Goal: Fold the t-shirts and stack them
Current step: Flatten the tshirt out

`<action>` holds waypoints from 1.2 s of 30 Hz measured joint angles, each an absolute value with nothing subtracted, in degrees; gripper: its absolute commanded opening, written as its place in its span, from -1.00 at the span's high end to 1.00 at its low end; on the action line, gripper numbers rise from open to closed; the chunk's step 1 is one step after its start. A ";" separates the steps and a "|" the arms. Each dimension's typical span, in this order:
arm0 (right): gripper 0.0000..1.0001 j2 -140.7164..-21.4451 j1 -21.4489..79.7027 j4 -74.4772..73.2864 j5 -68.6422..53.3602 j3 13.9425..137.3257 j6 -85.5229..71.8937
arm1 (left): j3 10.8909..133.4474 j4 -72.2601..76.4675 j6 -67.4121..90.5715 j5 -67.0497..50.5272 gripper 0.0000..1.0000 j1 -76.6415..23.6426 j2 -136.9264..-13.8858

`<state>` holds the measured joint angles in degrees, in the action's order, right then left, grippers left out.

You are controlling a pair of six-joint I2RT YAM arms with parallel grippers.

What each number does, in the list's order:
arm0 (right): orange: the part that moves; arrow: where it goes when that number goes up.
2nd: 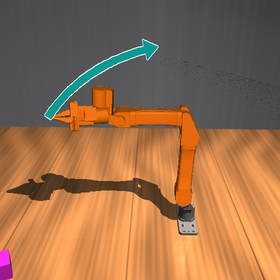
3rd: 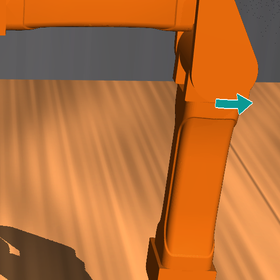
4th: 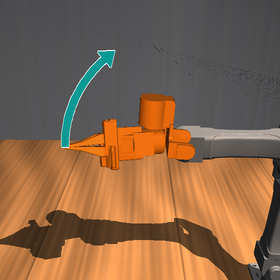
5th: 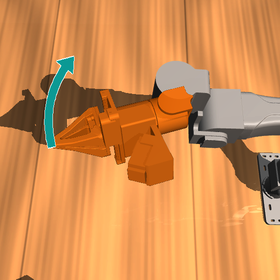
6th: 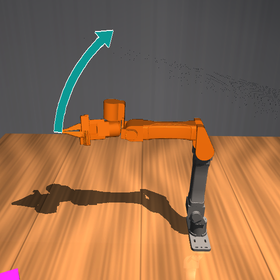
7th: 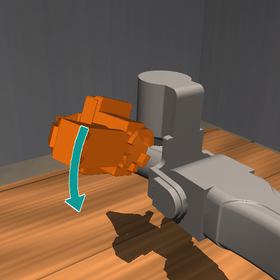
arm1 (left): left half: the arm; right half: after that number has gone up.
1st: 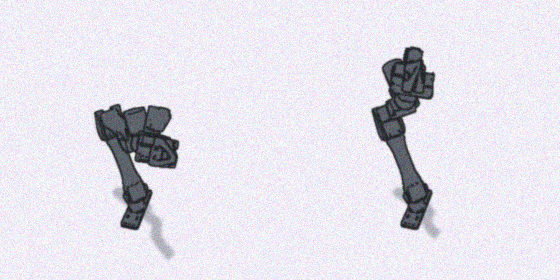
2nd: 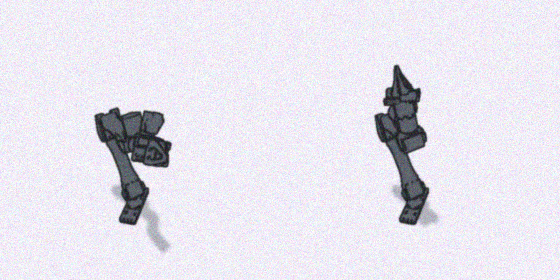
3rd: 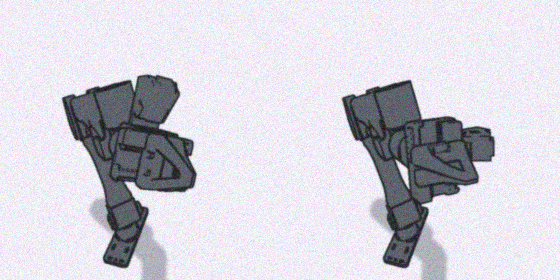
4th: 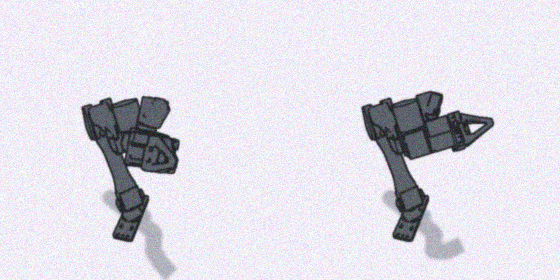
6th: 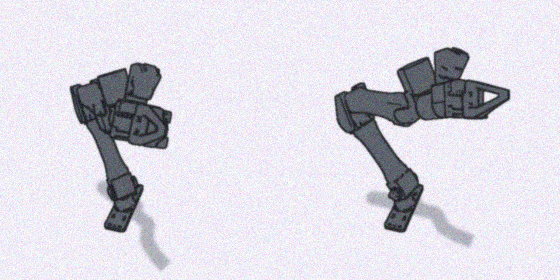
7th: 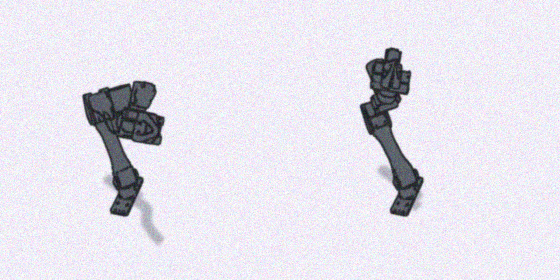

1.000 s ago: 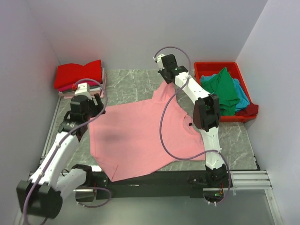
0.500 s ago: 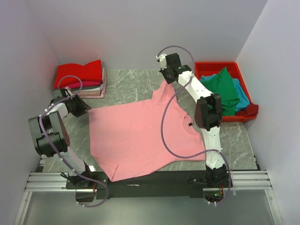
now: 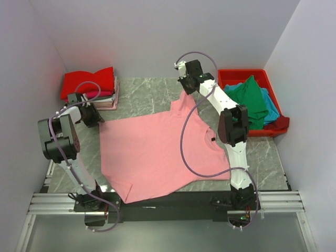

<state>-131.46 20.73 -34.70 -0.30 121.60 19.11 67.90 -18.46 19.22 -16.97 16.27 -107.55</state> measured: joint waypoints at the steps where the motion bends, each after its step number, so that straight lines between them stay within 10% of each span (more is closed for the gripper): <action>1: 1.00 -131.46 20.73 -34.70 -0.47 121.60 19.09 | 68.03 -19.05 18.90 -16.03 0.13 15.59 -107.90; 16: 1.00 -131.46 20.62 -34.79 -1.23 121.60 18.79 | 69.95 -21.93 16.14 -4.67 0.74 11.16 -108.64; 25: 1.00 -131.44 20.58 -34.87 -1.58 121.38 18.68 | 70.50 -21.69 16.82 -2.85 -0.04 10.41 -108.49; 36: 1.00 -131.44 20.43 -35.20 -1.58 121.36 18.68 | 67.61 -21.89 17.89 -0.27 0.09 13.08 -103.92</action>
